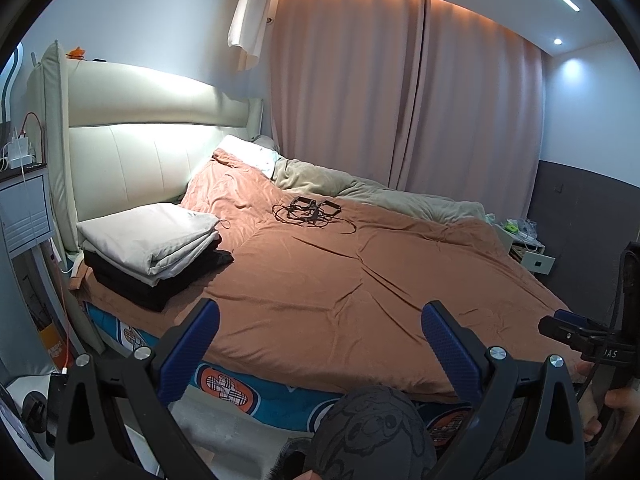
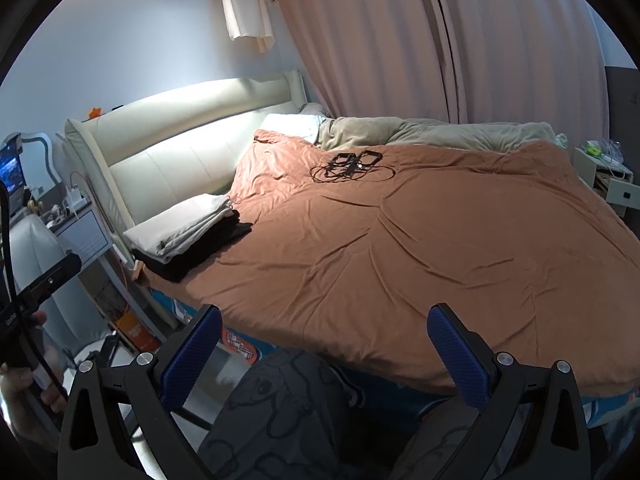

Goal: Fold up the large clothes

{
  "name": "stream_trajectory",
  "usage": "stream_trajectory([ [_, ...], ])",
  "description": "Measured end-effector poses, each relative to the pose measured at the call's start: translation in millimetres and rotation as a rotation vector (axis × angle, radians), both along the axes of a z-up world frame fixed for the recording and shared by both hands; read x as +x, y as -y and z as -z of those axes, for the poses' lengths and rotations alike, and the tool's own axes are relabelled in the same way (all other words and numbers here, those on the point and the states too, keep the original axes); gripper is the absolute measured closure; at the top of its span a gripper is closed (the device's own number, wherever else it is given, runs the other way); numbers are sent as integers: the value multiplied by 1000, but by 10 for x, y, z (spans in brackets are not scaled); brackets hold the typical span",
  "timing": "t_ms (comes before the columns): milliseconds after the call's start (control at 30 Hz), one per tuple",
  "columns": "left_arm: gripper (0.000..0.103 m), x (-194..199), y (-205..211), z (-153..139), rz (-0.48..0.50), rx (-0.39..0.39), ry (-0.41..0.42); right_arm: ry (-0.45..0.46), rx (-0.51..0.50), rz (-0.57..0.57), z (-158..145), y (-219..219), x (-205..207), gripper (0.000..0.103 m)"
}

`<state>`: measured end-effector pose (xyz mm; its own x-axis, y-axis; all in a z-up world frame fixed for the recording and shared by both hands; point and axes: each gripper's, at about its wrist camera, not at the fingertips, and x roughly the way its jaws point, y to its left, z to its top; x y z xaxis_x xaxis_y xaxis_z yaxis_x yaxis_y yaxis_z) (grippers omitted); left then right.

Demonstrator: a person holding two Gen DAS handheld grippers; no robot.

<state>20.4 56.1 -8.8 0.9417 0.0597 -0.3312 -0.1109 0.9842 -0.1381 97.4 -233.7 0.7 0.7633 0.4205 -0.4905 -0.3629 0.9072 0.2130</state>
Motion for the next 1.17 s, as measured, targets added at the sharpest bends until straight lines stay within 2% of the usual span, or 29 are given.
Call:
stream_trajectory([
  [233,0,0,36,16,-22,40,-7,-12,0,-5,29,-7,20,0],
  [633,0,-14,23,47,-20,28,-11,-14,-3,-6,40,-15,32,0],
  [1167,0,-62,62,69,-16,56,-12,-18,-8,-5,61,2,8,0],
])
